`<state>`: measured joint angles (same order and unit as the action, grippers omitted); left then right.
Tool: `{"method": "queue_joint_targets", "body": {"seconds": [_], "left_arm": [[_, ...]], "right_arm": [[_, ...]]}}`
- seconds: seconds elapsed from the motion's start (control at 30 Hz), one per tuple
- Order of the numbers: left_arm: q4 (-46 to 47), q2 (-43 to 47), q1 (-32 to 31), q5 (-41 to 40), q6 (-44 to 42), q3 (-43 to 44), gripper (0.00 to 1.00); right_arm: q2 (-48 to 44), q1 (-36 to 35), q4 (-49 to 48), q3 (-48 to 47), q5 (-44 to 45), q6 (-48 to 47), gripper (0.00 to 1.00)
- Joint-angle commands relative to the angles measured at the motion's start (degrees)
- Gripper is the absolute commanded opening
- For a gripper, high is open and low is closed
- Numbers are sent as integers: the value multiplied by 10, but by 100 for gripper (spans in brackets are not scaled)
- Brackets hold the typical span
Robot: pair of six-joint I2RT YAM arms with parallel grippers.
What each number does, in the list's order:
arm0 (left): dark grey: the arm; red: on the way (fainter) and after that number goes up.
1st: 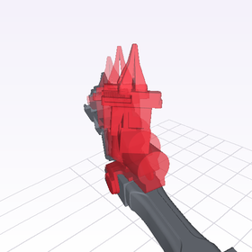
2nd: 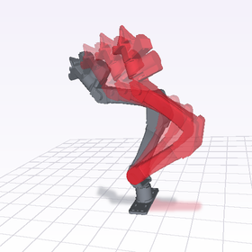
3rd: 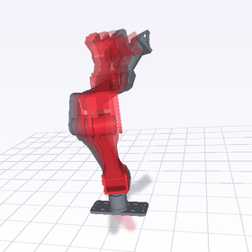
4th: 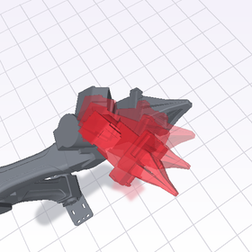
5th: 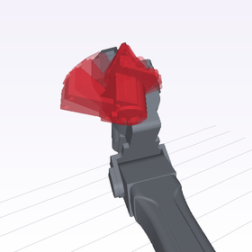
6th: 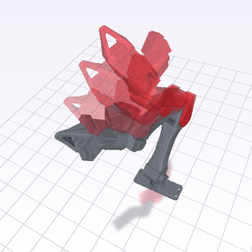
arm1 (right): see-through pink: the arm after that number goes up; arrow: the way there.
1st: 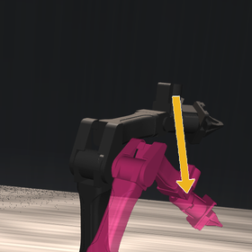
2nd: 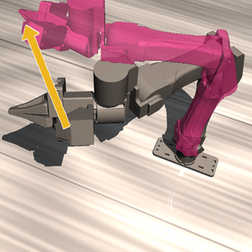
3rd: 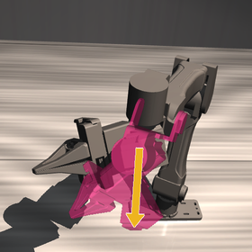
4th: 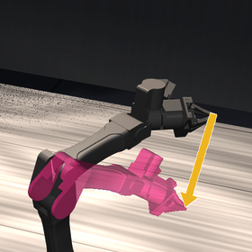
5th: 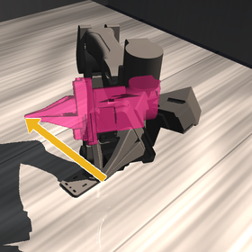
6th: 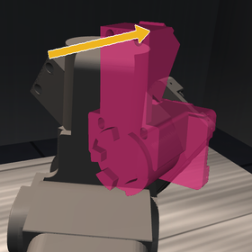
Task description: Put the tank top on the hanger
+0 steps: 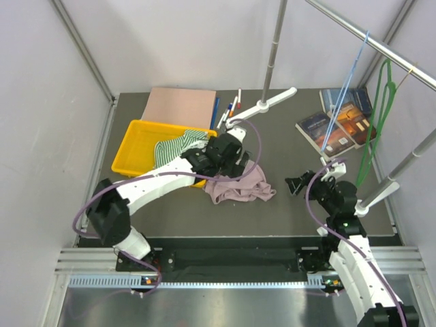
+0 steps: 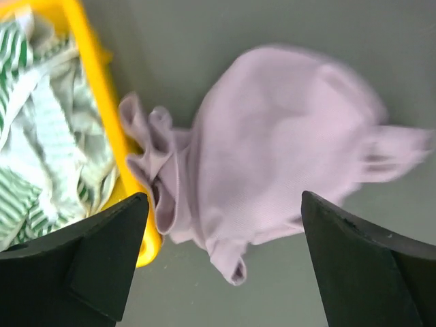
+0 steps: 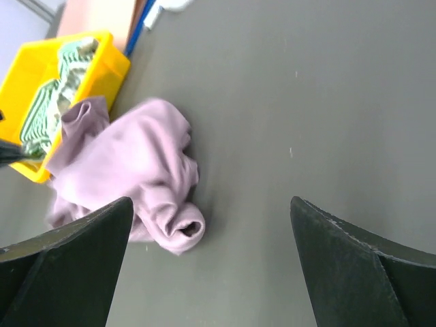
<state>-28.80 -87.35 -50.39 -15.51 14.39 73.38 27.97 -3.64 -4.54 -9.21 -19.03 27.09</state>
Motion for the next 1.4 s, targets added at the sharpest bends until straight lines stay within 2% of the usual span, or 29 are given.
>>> {"method": "queue_joint_targets", "body": {"seconds": [0.0, 0.1, 0.17, 0.3, 0.33, 0.47, 0.67, 0.9, 1.0, 1.07, 1.1, 1.13, 1.2, 1.23, 1.27, 1.37], "left_arm": [[-22, -12, 0, -113, 64, -31, 99], [27, 34, -1, -84, 102, -89, 99], [58, 85, -1, -67, 138, -160, 98], [124, 173, -1, -27, 201, -272, 91], [145, 182, -1, 2, 221, -288, 91], [171, 203, -1, 19, 257, -349, 90], [238, 188, -1, 37, 274, -381, 87], [253, 146, -1, 23, 281, -379, 82], [261, 131, -1, 22, 284, -382, 77], [263, 122, -1, 23, 288, -382, 73], [269, 114, -1, 29, 290, -383, 64], [283, 110, -1, 33, 293, -388, 56], [284, 104, -1, 37, 296, -387, 33], [279, 104, -1, 29, 296, -375, 9], [268, 111, -1, 22, 295, -367, 1], [213, 140, -1, -12, 274, -322, 0]], "right_arm": [[19, -8, -6, 6, -21, -15, 97], [46, -21, -23, 2, -22, -18, 95], [67, -33, -30, -9, -12, -23, 92], [143, -105, -31, -34, 40, -25, 90], [154, -119, -34, -39, 68, -23, 90], [201, -166, -48, -54, 115, -6, 87], [229, -191, -90, -54, 136, 24, 84], [325, -218, -130, -70, 140, 38, 75], [355, -228, -150, -78, 122, 40, 66], [365, -234, -157, -83, 105, 41, 54], [367, -237, -163, -84, 99, 41, 47], [367, -240, -165, -85, 91, 40, 29], [358, -247, -159, -87, 91, 38, 12], [353, -249, -153, -90, 94, 38, 0], [336, -254, -146, -91, 97, 37, 0], [283, -267, -93, -93, 115, 30, 0]]}}
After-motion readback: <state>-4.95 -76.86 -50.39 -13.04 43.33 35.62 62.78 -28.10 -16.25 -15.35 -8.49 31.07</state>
